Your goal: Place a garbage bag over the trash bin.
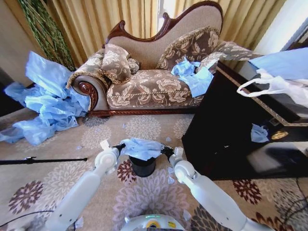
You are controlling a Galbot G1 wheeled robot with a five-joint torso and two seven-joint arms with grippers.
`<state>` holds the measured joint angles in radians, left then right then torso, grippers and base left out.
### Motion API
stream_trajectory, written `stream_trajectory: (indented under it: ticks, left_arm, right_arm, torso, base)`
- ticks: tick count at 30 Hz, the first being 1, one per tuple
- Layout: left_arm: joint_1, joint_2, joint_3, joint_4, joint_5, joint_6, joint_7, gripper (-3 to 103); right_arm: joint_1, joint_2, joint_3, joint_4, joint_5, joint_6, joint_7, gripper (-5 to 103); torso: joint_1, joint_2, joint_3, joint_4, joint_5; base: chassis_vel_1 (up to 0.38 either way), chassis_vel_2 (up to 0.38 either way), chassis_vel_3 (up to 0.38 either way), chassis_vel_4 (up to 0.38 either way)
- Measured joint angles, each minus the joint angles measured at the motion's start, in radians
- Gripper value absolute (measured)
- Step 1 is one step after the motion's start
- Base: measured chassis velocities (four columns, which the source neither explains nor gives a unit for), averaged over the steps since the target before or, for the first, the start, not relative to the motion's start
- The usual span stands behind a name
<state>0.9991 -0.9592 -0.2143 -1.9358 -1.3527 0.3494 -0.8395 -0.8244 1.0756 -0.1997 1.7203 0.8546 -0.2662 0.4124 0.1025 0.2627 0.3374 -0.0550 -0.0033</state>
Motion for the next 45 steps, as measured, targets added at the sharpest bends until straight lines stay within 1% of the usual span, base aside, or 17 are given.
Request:
stream_trajectory:
  ticks: [3, 7, 8, 10, 12, 15, 16, 17, 19, 24, 26, 28, 33, 36, 40, 44, 45]
  left_arm:
    - [-0.009, -0.008, 0.002, 0.012, 0.006, 0.002, 0.001, 0]
    - [-0.065, -0.051, 0.03, 0.109, 0.025, 0.01, 0.028, 0]
    - [-0.065, -0.051, 0.03, 0.109, 0.025, 0.01, 0.028, 0]
    - [-0.113, -0.088, 0.052, 0.181, 0.035, 0.014, 0.044, 0]
    - [-0.128, -0.102, 0.057, 0.204, 0.039, 0.015, 0.051, 0]
    - [-0.174, -0.15, 0.067, 0.294, 0.06, 0.017, 0.077, 0]
    - [-0.193, -0.174, 0.07, 0.34, 0.073, 0.016, 0.086, 0]
    - [-0.193, -0.174, 0.07, 0.34, 0.073, 0.016, 0.086, 0]
    - [-0.211, -0.203, 0.073, 0.4, 0.093, 0.012, 0.094, 0]
    - [-0.21, -0.217, 0.071, 0.451, 0.118, 0.007, 0.113, 0]
    - [-0.198, -0.217, 0.058, 0.474, 0.125, 0.008, 0.132, 0]
    - [-0.187, -0.214, 0.051, 0.493, 0.137, 0.008, 0.153, 0]
    - [-0.167, -0.214, 0.047, 0.49, 0.143, 0.02, 0.167, 0]
    - [-0.157, -0.214, 0.047, 0.475, 0.142, 0.025, 0.167, 0]
    - [-0.099, -0.204, 0.051, 0.39, 0.115, 0.053, 0.151, 0]
    - [-0.074, -0.202, 0.051, 0.359, 0.108, 0.061, 0.141, 0]
    - [-0.063, -0.201, 0.053, 0.342, 0.107, 0.062, 0.136, 0]
  right_arm:
    - [0.005, 0.003, 0.001, -0.009, -0.006, 0.0, 0.0, 0]
    - [0.046, 0.013, -0.009, -0.067, -0.035, 0.002, -0.025, 0]
    - [0.046, 0.013, -0.009, -0.067, -0.035, 0.002, -0.025, 0]
    - [0.081, 0.033, -0.014, -0.119, -0.039, 0.006, -0.04, 0]
    - [0.09, 0.041, -0.015, -0.135, -0.04, 0.007, -0.045, 0]
    - [0.124, 0.066, -0.023, -0.208, -0.068, 0.012, -0.087, 0]
    - [0.139, 0.077, -0.032, -0.244, -0.086, 0.016, -0.109, 0]
    - [0.139, 0.077, -0.032, -0.244, -0.086, 0.016, -0.109, 0]
    - [0.154, 0.088, -0.048, -0.285, -0.105, 0.02, -0.132, 0]
    - [0.166, 0.103, -0.063, -0.332, -0.138, 0.024, -0.164, 0]
    - [0.179, 0.113, -0.066, -0.379, -0.172, 0.033, -0.195, 0]
    - [0.19, 0.113, -0.069, -0.42, -0.214, 0.042, -0.242, 0]
    - [0.185, 0.099, -0.082, -0.434, -0.24, 0.05, -0.273, 0]
    - [0.175, 0.092, -0.086, -0.426, -0.241, 0.05, -0.275, 0]
    - [0.135, 0.052, -0.099, -0.358, -0.233, 0.046, -0.282, 0]
    - [0.12, 0.039, -0.1, -0.334, -0.233, 0.046, -0.281, 0]
    - [0.112, 0.033, -0.1, -0.315, -0.227, 0.044, -0.274, 0]
  torso:
    - [0.0, 0.0, 0.0, -0.0001, 0.0]
    - [0.0, 0.0, 0.0, -0.0002, -0.0001]
    - [0.0, 0.0, 0.0, -0.0002, -0.0001]
    - [0.0, 0.0, 0.0, -0.0003, -0.0003]
    - [0.0, 0.0, 0.0, -0.0005, -0.0002]
    - [0.0, 0.0, 0.0, -0.0003, 0.0]
    - [0.0, 0.0, 0.0, -0.0002, 0.0]
    - [0.0, 0.0, 0.0, -0.0002, 0.0]
    - [0.0, 0.0, 0.0, -0.0004, 0.0]
    - [0.0, 0.0, 0.0, -0.0003, -0.0002]
    - [0.0, 0.0, 0.0, 0.0001, -0.0001]
    - [0.0, 0.0, 0.0, -0.0001, -0.0002]
    - [0.0, 0.0, 0.0, -0.0001, -0.0002]
    - [0.0, 0.0, 0.0, -0.0003, -0.0001]
    - [0.0, 0.0, 0.0, 0.0001, 0.0002]
    - [0.0, 0.0, 0.0, 0.0003, 0.0003]
    - [0.0, 0.0, 0.0, -0.0001, 0.0002]
  base:
    - [0.0, 0.0, 0.0, 0.0]
    - [0.0, 0.0, 0.0, 0.0]
    - [0.0, 0.0, 0.0, 0.0]
    - [0.0, 0.0, 0.0, 0.0]
    - [0.0, 0.0, 0.0, 0.0]
    - [0.0, 0.0, 0.0, 0.0]
    - [0.0, 0.0, 0.0, 0.0]
    - [0.0, 0.0, 0.0, 0.0]
    - [0.0, 0.0, 0.0, 0.0]
    - [0.0, 0.0, 0.0, 0.0]
    - [0.0, 0.0, 0.0, 0.0]
    - [0.0, 0.0, 0.0, 0.0]
    - [0.0, 0.0, 0.0, 0.0]
    - [0.0, 0.0, 0.0, 0.0]
    - [0.0, 0.0, 0.0, 0.0]
    - [0.0, 0.0, 0.0, 0.0]
    - [0.0, 0.0, 0.0, 0.0]
